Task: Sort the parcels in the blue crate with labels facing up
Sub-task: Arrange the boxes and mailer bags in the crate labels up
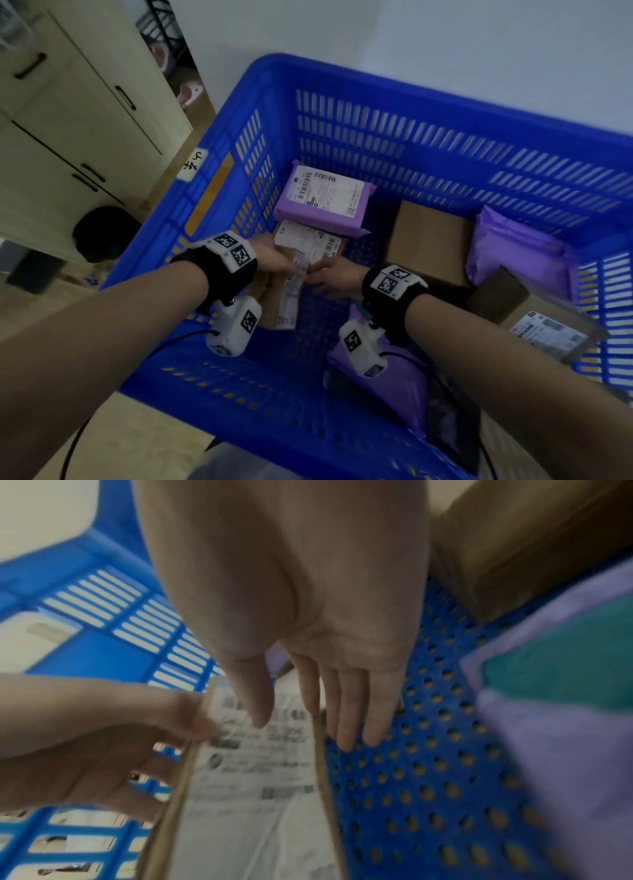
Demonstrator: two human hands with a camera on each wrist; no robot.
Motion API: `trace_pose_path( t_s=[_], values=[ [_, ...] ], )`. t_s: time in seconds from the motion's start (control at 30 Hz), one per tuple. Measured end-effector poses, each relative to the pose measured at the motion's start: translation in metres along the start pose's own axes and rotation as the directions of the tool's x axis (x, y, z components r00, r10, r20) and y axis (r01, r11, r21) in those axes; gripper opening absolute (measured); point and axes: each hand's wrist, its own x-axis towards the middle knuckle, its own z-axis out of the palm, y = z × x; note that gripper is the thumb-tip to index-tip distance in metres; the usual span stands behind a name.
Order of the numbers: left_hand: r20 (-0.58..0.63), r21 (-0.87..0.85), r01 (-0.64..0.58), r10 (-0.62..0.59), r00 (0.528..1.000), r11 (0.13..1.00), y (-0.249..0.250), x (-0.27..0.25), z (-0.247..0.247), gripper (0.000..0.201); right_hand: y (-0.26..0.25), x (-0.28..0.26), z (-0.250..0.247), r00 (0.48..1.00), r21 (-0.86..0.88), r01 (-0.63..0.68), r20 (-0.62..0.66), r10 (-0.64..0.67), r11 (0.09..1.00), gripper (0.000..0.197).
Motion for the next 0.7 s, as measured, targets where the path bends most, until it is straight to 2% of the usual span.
trace_pose_path(
  t_s=[0.1, 0.17, 0.27, 0.33, 0.4, 0.5, 0.57, 0.63, 0.7],
  values=[
    [0.015, -0.087, -0.002, 0.003, 1.0, 0.996, -0.003, -0.013, -0.011, 0.064, 0.007, -0.017, -0.019, 1.0, -0.011, 0.012, 0.002, -0.012, 1.0, 0.056],
    [0.032, -0.182, -0.043, 0.05, 0.998, 0.982, -0.005, -0.019, -0.016, 0.049, 0.012, -0.028, -0.031, 0.999, -0.007, 0.025, 0.023, -0.025, 1.0, 0.063],
    [0.057, -0.466, -0.128, 0.174, 0.983, 0.875, 0.0, -0.032, -0.023, 0.008, 0.017, -0.043, -0.041, 0.998, -0.008, 0.06, 0.0, -0.06, 0.998, 0.046],
    [0.024, -0.61, -0.185, 0.252, 0.967, 0.77, 0.005, -0.041, -0.029, 0.016, 0.018, -0.051, -0.043, 0.994, 0.059, 0.1, -0.043, -0.098, 0.993, 0.036],
    [-0.017, -0.704, -0.233, 0.312, 0.95, 0.671, 0.011, -0.046, -0.034, 0.024, 0.017, -0.059, -0.045, 0.987, 0.135, 0.141, -0.092, -0.129, 0.981, 0.04],
    [-0.056, -0.81, -0.249, 0.354, 0.934, 0.531, 0.018, -0.048, -0.041, 0.055, 0.014, -0.069, -0.049, 0.975, 0.293, 0.206, -0.148, -0.169, 0.934, 0.026],
    [-0.063, -0.852, -0.243, 0.37, 0.927, 0.465, 0.02, -0.047, -0.041, 0.065, 0.012, -0.076, -0.052, 0.964, 0.405, 0.252, -0.185, -0.191, 0.879, 0.022],
    [-0.04, -0.879, -0.214, 0.381, 0.924, 0.427, 0.021, -0.046, -0.038, 0.06, 0.013, -0.08, -0.053, 0.946, 0.476, 0.31, -0.243, -0.216, 0.823, 0.021],
    [-0.031, -0.853, -0.215, 0.364, 0.931, 0.476, 0.022, -0.049, -0.035, 0.029, 0.014, -0.082, -0.051, 0.922, 0.497, 0.36, -0.317, -0.221, 0.79, 0.018]
  ],
)
